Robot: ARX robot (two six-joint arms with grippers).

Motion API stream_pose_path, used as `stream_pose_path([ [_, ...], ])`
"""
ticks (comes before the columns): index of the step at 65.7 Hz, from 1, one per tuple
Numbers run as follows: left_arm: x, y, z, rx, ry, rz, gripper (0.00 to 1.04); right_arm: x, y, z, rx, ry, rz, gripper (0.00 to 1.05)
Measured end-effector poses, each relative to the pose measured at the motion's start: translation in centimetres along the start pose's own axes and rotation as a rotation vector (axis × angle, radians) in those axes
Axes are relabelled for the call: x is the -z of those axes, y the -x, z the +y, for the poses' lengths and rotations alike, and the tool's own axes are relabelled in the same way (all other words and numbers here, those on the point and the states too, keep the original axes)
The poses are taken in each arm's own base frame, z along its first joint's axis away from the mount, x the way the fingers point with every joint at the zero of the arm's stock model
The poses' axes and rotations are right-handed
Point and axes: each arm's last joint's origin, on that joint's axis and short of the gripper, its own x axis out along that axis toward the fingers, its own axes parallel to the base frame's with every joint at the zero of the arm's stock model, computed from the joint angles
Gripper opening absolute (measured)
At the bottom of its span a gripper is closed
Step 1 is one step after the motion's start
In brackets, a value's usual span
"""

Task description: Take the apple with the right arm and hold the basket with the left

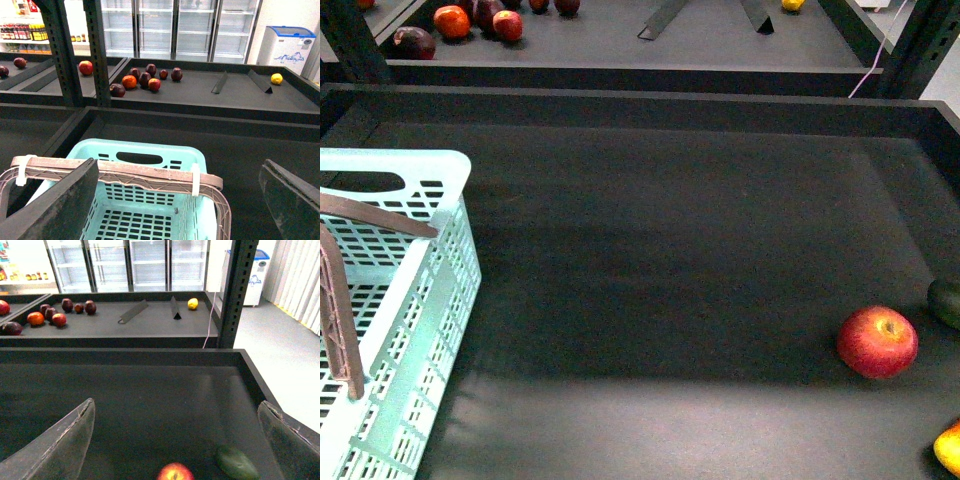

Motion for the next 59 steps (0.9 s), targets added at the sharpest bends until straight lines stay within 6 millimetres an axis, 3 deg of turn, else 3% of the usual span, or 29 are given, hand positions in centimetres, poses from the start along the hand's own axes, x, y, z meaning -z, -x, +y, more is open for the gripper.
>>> stream_pose_path([
  [36, 0.0, 0.0, 0.0, -0.006, 0.006, 0.004, 0.98, 0.0, 0.0, 0.0, 0.000, 0.000, 0.000, 0.96],
  [43, 0.1, -0.2, -0.3, -0.308, 0.168, 0.406, 0.98, 0.0, 0.0, 0.0, 0.000, 0.000, 0.000, 0.96],
  [46, 0.4, -0.3, -0.2, -0.375, 0.216, 0.469, 0.98, 0.0, 0.0, 0.0, 0.000, 0.000, 0.000, 0.96],
  [50, 0.2, -0.7, -0.1, -0.403, 0.316, 0.470, 0.98, 0.0, 0.0, 0.0, 0.000, 0.000, 0.000, 0.96],
  [59, -2.3, -2.7, 1.0, -0.355, 0.591, 0.382, 0.98, 0.0, 0.0, 0.0, 0.000, 0.000, 0.000, 0.96],
])
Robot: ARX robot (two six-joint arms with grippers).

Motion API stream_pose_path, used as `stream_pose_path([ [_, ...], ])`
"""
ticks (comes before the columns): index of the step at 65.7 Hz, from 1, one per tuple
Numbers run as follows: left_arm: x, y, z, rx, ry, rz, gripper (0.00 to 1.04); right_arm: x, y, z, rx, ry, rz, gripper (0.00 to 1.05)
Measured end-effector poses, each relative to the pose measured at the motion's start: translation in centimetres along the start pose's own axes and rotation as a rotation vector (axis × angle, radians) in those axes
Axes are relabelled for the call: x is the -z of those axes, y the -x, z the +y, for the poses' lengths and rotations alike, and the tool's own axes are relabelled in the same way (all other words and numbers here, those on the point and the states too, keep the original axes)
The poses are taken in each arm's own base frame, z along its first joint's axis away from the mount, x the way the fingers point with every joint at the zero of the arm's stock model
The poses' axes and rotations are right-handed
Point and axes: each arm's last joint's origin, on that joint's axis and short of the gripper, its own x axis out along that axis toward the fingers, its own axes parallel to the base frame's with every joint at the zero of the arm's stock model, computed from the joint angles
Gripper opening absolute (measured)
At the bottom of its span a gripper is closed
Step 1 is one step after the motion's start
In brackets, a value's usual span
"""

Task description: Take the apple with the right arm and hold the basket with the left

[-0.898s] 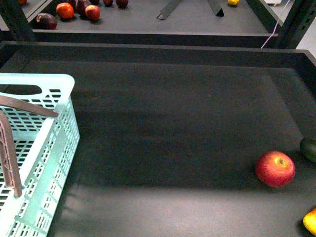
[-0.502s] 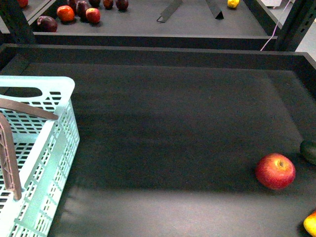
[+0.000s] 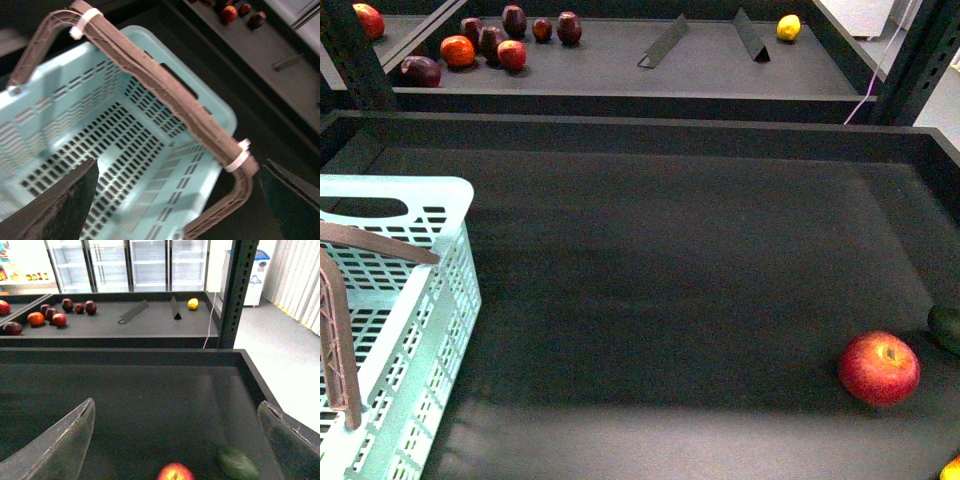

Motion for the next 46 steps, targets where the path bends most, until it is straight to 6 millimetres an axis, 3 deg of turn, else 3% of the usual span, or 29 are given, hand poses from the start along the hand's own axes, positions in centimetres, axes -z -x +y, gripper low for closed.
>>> stream_pose_path([
  [11, -2.9, -3.6, 0.4, 0.067, 0.320, 0.056, 0.98, 0.0, 0.0, 0.0, 0.000, 0.000, 0.000, 0.96],
  [19, -3.4, -6.8, 1.0, 0.035, 0.468, 0.098, 0.98, 0.0, 0.0, 0.0, 0.000, 0.000, 0.000, 0.96],
  [46, -3.0, -14.7, 1.7, -0.007, 0.623, 0.184, 0.98, 0.0, 0.0, 0.0, 0.000, 0.000, 0.000, 0.96],
])
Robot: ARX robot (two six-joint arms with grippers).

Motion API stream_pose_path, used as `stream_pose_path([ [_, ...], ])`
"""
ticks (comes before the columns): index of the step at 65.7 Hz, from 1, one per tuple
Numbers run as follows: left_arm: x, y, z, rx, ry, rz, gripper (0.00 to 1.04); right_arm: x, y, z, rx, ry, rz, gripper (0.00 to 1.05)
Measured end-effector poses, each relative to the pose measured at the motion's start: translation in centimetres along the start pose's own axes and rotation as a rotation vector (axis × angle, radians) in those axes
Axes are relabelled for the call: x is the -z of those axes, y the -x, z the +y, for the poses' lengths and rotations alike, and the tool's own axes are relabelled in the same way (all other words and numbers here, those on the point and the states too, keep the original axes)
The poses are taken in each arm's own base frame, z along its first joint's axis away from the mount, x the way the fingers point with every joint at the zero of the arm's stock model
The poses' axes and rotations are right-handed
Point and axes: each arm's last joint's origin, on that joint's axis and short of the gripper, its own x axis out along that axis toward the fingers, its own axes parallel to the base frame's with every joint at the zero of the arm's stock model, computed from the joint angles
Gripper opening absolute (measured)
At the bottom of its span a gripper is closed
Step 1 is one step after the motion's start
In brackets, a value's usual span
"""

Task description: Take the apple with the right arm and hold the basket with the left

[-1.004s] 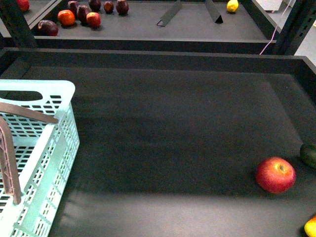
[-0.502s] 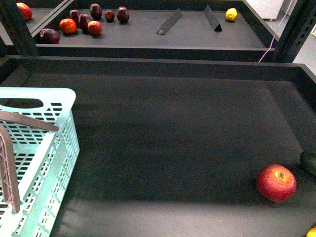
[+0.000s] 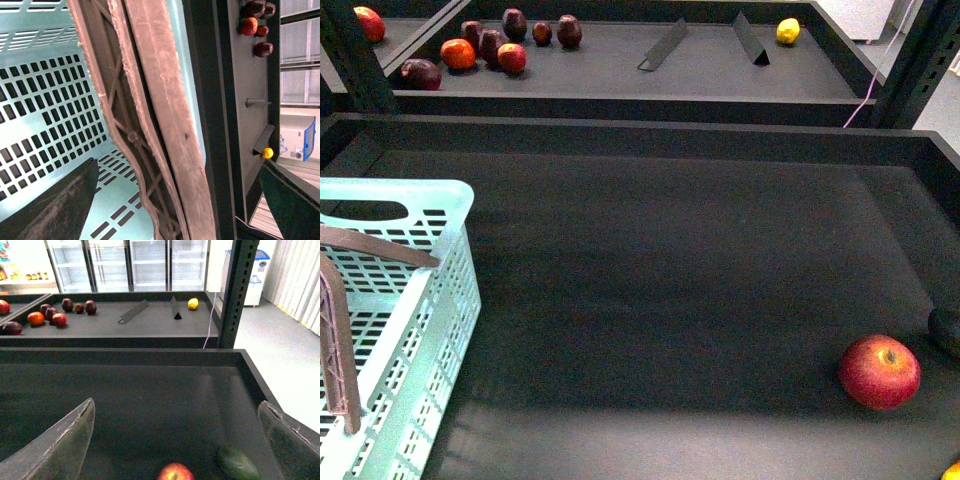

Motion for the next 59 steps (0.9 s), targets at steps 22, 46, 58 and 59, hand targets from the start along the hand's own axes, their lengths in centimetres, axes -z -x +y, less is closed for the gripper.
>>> stream_pose_path([
  [22, -0.2, -2.5, -0.5, -0.038, 0.032, -0.007, 0.92, 0.0, 0.0, 0.0, 0.000, 0.000, 0.000, 0.96],
  [46, 0.4, -3.0, -0.8, -0.046, 0.033, 0.002, 0.26, 0.0, 0.0, 0.0, 0.000, 0.000, 0.000, 0.96],
  [58, 0.4, -3.1, -1.3, -0.032, 0.066, 0.012, 0.15, 0.0, 0.0, 0.0, 0.000, 0.000, 0.000, 0.96],
  [59, 0.4, -3.1, -1.3, -0.033, 0.065, 0.012, 0.15, 0.0, 0.0, 0.0, 0.000, 0.000, 0.000, 0.96],
])
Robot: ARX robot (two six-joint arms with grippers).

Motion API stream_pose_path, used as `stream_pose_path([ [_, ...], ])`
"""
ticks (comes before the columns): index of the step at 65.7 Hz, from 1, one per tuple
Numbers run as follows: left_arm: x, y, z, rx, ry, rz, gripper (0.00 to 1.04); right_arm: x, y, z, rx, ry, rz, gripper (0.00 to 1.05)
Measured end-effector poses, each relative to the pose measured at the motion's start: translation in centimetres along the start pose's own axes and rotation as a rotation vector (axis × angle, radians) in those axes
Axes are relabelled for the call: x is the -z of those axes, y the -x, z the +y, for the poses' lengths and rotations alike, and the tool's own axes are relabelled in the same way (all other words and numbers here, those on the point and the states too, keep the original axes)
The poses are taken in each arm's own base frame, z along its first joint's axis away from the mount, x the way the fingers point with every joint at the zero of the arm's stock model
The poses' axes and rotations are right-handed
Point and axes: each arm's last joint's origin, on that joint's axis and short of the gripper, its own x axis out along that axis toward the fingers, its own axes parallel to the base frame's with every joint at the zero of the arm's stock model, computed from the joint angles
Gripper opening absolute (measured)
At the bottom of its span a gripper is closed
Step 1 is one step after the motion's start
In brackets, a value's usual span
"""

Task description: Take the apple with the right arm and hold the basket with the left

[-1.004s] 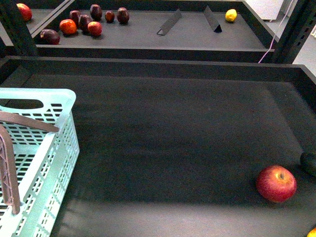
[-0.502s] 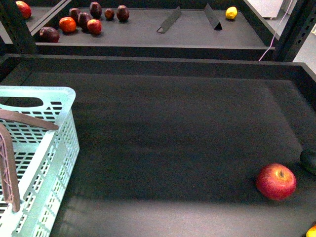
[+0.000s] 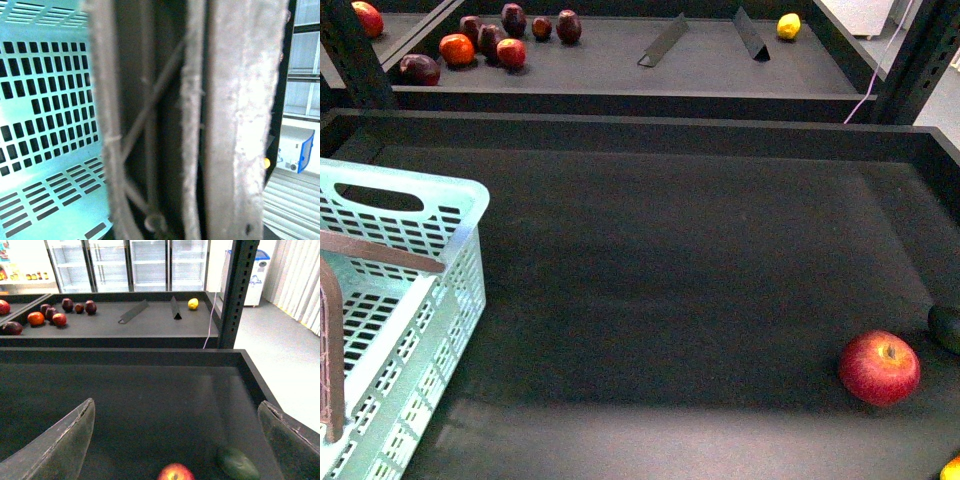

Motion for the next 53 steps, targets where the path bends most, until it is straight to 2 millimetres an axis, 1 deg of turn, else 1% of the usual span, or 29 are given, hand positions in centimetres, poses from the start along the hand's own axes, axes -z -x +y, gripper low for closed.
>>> stream_pose_path([
  [9, 0.1, 0.0, -0.1, -0.003, 0.000, 0.006, 0.15, 0.0, 0.0, 0.0, 0.000, 0.000, 0.000, 0.96],
  [16, 0.4, 0.4, -0.5, 0.007, -0.008, 0.018, 0.15, 0.0, 0.0, 0.0, 0.000, 0.000, 0.000, 0.96],
  [20, 0.9, 1.5, -1.5, 0.032, -0.025, 0.037, 0.15, 0.0, 0.0, 0.0, 0.000, 0.000, 0.000, 0.96],
  [22, 1.5, 2.4, -2.4, 0.049, -0.045, 0.050, 0.15, 0.0, 0.0, 0.0, 0.000, 0.000, 0.000, 0.96],
  [26, 2.2, 3.5, -3.7, 0.079, -0.076, 0.070, 0.15, 0.0, 0.0, 0.0, 0.000, 0.000, 0.000, 0.96],
  [31, 3.0, 4.4, -5.0, 0.113, -0.102, 0.090, 0.15, 0.0, 0.0, 0.0, 0.000, 0.000, 0.000, 0.96],
  [34, 3.8, 5.1, -6.2, 0.137, -0.132, 0.107, 0.15, 0.0, 0.0, 0.0, 0.000, 0.000, 0.000, 0.96],
  [36, 4.1, 5.2, -6.5, 0.142, -0.141, 0.112, 0.15, 0.0, 0.0, 0.0, 0.000, 0.000, 0.000, 0.96],
  [41, 5.7, 6.2, -8.2, 0.174, -0.197, 0.151, 0.15, 0.0, 0.0, 0.0, 0.000, 0.000, 0.000, 0.96],
  [42, 5.8, 6.2, -8.3, 0.176, -0.203, 0.154, 0.15, 0.0, 0.0, 0.0, 0.000, 0.000, 0.000, 0.96],
  [50, 9.1, 7.3, -10.2, 0.215, -0.291, 0.253, 0.15, 0.0, 0.0, 0.0, 0.000, 0.000, 0.000, 0.96],
  [51, 9.2, 7.3, -10.2, 0.216, -0.295, 0.258, 0.15, 0.0, 0.0, 0.0, 0.000, 0.000, 0.000, 0.96],
  [53, 10.5, 7.8, -10.7, 0.225, -0.323, 0.299, 0.15, 0.0, 0.0, 0.0, 0.000, 0.000, 0.000, 0.96],
])
